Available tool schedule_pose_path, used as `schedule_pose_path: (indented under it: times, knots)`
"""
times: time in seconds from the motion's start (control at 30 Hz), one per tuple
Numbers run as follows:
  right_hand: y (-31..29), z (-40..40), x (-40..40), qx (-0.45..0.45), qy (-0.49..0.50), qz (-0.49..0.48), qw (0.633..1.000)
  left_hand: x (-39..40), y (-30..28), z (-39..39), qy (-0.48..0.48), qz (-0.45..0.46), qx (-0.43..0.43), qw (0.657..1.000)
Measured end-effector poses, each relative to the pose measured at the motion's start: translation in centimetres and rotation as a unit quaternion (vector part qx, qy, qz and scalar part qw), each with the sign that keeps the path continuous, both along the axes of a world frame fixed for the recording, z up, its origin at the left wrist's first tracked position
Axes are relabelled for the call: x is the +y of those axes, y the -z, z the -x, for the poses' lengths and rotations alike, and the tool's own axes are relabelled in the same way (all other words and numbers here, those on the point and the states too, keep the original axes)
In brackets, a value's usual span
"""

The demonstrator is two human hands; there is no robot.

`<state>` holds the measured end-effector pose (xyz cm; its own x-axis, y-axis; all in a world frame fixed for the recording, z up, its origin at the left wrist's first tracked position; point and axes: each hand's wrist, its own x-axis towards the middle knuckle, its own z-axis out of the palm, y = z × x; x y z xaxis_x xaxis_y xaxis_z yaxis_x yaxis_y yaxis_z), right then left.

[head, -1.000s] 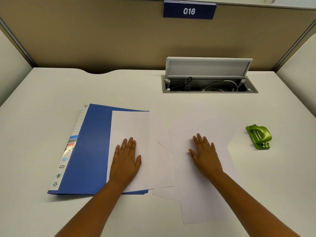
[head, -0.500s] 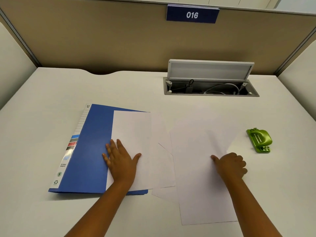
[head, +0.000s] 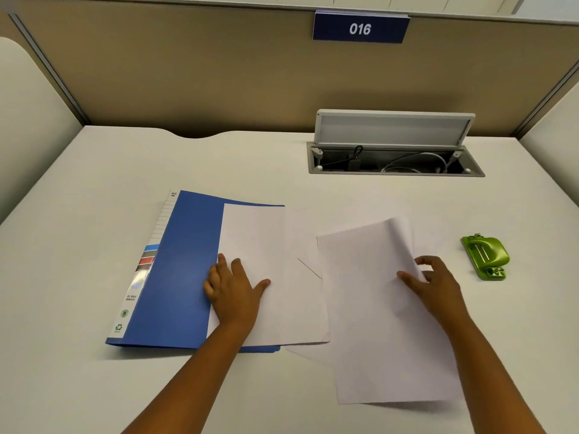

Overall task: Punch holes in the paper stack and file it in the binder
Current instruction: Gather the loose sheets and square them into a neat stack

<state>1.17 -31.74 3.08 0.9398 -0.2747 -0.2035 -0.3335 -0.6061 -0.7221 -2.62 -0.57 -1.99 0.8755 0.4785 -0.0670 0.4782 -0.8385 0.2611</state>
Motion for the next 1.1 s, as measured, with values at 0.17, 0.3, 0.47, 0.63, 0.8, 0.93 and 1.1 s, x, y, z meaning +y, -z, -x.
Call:
schedule_pose_path:
  times: [0.17, 0.3, 0.47, 0.63, 0.8, 0.93, 1.1]
  knots:
    - [-3.2, -0.6, -0.5, -0.047, -0.003, -0.096, 0.994, -0.1, -0.2, -0.1, 0.002, 0.006, 0.017, 1.000]
    - [-4.1, -1.7, -1.2, -0.039, 0.022, -0.172, 0.984, -0.3, -0.6, -0.2, -0.003, 0.027, 0.016, 1.000]
    - [-1.8, -3.0, -2.1, -0.026, 0.144, -0.140, 0.979, -1.8, -1.6, -0.8, 0.092, 0.050, -0.027, 0.994]
    - [0.8, -3.5, -0.2, -0.018, 0.173, -0.061, 0.983, -5.1, -2.6, -2.4, 0.202, 0.190, 0.012, 0.961]
    - [2.7, -3.6, 1.4, 0.048, 0.144, -0.024, 0.988, -7.1, -2.6, -3.9, 0.173, 0.115, 0.039, 0.977]
    - [3.8, -2.8, 2.6, 0.061, 0.089, 0.090, 0.990, -8.3, -2.9, -5.4, 0.150, 0.101, 0.062, 0.981]
    - [4.3, -2.0, 3.2, 0.039, 0.043, 0.181, 0.982, -9.3, -2.4, -6.3, 0.078, 0.117, 0.088, 0.986]
